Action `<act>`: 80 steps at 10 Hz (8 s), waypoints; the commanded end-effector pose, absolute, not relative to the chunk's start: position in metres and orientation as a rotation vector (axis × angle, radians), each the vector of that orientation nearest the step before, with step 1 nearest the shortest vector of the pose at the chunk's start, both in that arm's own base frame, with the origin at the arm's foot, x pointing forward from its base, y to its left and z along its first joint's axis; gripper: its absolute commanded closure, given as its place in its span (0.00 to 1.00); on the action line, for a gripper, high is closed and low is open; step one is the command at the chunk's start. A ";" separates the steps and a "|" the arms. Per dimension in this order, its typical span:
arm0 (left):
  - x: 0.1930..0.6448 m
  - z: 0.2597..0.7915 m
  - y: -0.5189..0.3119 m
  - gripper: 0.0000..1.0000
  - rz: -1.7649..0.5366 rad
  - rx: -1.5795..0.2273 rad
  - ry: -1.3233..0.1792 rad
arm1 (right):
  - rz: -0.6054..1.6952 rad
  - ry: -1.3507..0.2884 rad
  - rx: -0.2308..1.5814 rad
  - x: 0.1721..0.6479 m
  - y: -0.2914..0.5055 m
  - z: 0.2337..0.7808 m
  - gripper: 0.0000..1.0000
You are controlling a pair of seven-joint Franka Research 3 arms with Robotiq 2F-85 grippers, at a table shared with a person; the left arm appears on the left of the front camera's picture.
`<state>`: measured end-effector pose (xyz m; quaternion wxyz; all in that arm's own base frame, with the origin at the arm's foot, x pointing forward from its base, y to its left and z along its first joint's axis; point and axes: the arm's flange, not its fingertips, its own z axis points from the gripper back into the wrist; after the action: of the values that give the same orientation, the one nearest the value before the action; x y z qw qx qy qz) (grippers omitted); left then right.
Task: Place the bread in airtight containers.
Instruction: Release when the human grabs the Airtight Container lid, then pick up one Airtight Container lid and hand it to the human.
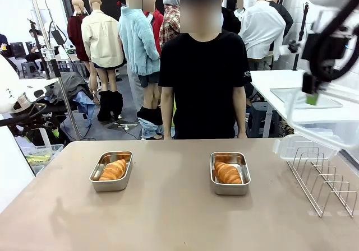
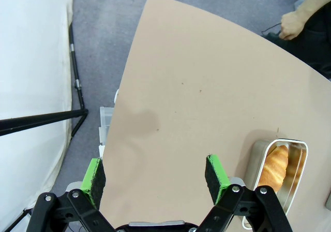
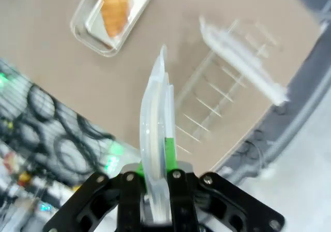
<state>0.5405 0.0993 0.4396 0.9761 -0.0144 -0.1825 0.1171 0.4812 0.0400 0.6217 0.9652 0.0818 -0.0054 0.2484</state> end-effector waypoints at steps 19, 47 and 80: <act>0.540 0.442 0.101 0.00 0.234 -0.018 -0.374 | -0.064 -0.316 0.541 0.657 0.077 0.588 1.00; 0.540 0.442 0.101 0.00 0.234 -0.018 -0.374 | 1.287 -0.090 -0.104 0.520 -0.010 0.554 0.01; 0.540 0.442 0.101 0.00 0.234 -0.018 -0.374 | 1.287 -0.090 -0.104 0.520 -0.010 0.554 0.01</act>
<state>0.5406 0.0993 0.4400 0.9760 -0.0144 -0.1828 0.1171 0.5206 -0.0115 0.5514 0.7937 -0.0457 -0.0499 0.6045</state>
